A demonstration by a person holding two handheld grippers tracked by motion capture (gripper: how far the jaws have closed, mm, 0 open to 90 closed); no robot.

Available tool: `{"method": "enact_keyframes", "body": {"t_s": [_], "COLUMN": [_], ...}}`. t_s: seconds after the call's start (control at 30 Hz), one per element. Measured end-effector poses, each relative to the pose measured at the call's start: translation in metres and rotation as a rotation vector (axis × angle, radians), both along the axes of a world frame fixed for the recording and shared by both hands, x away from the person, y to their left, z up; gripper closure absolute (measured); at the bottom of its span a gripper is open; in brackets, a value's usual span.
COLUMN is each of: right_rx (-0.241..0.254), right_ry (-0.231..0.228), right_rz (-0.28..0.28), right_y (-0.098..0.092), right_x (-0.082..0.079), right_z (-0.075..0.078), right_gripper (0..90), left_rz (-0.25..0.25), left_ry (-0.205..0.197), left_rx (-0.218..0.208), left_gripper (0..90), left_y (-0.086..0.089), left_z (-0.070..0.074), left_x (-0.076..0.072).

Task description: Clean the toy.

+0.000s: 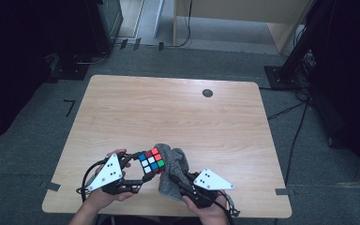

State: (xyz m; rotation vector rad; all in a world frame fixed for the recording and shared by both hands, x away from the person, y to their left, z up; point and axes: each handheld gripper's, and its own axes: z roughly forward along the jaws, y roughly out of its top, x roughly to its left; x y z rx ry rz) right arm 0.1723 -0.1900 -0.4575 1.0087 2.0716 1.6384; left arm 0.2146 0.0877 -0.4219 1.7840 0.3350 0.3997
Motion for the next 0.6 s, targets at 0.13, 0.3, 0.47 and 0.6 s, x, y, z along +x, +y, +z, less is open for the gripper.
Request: {"method": "enact_keyframes", "body": {"t_s": [0.13,0.3,0.47,0.6], "right_rx": [0.000,0.034,-0.053,-0.085], "right_ry": [-0.005,-0.113,-0.083,-0.056], "right_rz": [-0.034,-0.091,-0.040,-0.025], "right_y": [-0.002,-0.012,0.002,0.002], "right_x": [0.001,-0.004,-0.005,-0.004], "right_z": [0.000,0.012,0.000,-0.004], "right_gripper": [74.1,73.4,74.6,74.7], "left_rz": [-0.004,-0.028,-0.025,-0.020], "left_ry": [-0.004,0.001,0.001,0.012], "left_rx": [0.012,0.028,0.004,-0.029], "left_gripper": [34.4,34.4,34.4,34.4], "left_y": [-0.002,-0.010,-0.008,-0.002], "left_z": [-0.001,-0.004,-0.001,0.001], "left_x": [-0.001,-0.003,-0.002,0.001]}}
